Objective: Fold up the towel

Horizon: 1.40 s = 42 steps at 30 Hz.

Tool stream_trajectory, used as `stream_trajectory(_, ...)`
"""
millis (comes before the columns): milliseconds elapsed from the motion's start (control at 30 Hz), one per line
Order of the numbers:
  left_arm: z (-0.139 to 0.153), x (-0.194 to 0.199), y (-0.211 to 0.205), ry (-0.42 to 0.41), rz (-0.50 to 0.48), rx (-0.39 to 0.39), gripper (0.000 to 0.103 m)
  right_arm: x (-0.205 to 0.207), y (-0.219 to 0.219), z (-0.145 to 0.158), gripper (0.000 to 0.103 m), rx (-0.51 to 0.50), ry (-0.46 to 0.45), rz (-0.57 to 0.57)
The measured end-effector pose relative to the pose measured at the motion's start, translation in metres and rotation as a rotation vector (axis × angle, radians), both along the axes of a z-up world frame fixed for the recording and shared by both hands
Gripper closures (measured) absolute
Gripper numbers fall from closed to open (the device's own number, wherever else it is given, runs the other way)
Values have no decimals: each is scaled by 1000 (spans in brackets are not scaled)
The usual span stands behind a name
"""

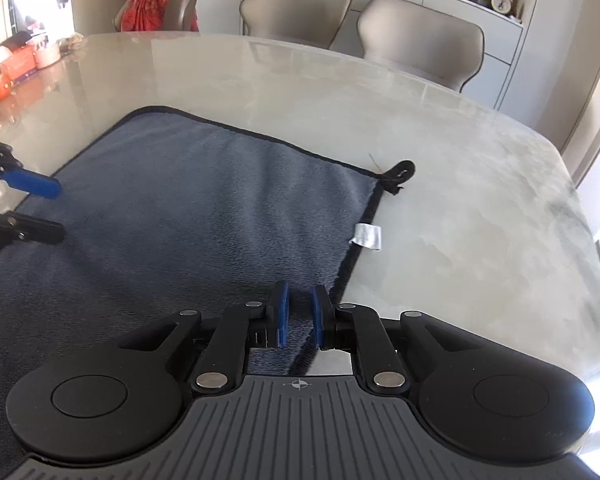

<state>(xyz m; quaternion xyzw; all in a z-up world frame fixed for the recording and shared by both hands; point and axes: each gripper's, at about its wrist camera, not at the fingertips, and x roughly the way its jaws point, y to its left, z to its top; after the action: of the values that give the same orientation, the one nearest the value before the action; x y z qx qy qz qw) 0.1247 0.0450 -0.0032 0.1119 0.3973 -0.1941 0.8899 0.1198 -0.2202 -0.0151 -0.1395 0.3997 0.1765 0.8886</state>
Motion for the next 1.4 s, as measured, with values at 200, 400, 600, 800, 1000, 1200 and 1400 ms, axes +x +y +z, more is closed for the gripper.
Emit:
stream_trajectory(200,8,17,-2,-83,16,23,47,10,0,16,89,35,-47,26)
stream_trajectory(400,13,60,-18,-117,33,-7,47,53,5,11,89,86,-35,10)
stream_trajectory(600,1,87,-14,-41,82,-26,44,76,3,0,89,112,7,-20)
stream_trajectory(800,2,81,5,-24,128,-31,46,61,-12,6,88,86,-2,-50)
stream_trajectory(1000,25,-3,10,-62,44,-86,41,-38,-19,34,78,104,-41,69)
stream_trajectory(1200,21,-99,-3,-9,-55,-128,40,-152,-24,42,78,73,-59,120)
stream_trajectory(1400,5,-152,-16,-21,-89,-78,40,-210,-14,27,78,72,-73,150)
